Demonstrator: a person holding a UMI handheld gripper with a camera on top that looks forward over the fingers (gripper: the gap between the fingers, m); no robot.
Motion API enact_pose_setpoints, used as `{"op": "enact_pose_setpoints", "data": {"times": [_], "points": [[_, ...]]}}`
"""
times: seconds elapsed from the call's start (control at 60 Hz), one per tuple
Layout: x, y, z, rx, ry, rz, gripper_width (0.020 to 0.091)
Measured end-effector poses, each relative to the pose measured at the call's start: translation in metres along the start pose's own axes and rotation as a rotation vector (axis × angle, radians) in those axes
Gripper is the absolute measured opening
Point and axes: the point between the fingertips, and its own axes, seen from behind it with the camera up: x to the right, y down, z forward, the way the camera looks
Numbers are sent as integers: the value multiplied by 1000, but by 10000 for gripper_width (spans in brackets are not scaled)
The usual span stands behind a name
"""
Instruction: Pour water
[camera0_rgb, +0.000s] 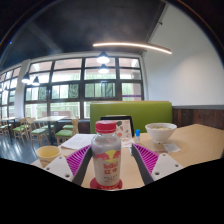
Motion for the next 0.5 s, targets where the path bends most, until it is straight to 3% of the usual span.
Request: {"op": "enact_pose_setpoints", "data": {"times": [0.15,0.5], "points": [[0,-13,-42,0,4,-27,837],[-62,-27,-173,11,-133,-1,832]]}}
